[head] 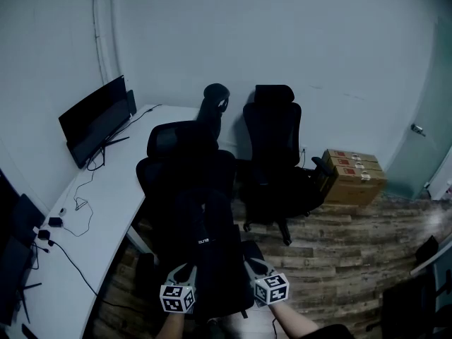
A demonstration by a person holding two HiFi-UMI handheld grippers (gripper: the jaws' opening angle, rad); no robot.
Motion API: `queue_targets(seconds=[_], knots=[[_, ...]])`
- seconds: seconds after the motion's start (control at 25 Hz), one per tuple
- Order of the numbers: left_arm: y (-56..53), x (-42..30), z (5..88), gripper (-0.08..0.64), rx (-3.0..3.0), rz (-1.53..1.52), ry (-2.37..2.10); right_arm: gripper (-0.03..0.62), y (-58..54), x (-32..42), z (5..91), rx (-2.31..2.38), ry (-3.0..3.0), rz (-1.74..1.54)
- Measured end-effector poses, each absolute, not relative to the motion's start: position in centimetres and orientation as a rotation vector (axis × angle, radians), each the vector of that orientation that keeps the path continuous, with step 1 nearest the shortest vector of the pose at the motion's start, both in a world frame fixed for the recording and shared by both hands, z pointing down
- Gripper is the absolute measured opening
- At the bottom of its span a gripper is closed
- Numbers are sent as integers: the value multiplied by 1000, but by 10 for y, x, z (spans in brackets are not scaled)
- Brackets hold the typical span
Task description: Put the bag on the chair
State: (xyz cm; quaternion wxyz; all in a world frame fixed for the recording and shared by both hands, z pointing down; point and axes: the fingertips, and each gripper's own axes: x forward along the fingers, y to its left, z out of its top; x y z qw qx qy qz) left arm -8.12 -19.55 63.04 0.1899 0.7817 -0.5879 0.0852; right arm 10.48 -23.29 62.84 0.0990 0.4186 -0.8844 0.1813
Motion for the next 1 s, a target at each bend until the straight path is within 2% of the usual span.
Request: queue_targets(seconds=[0.2,0.6,1.0], knots=[[-151,-58,614,40,2227,243,-1689,64,-188,122,609,1240,-2669,535],[-59,-22,570,25,2294,167,-1733,64,-94,155,593,1222,-2720,506],[25,18,580,20,2291,150,-1690,61,-10,197,592,1242,-2724,522]])
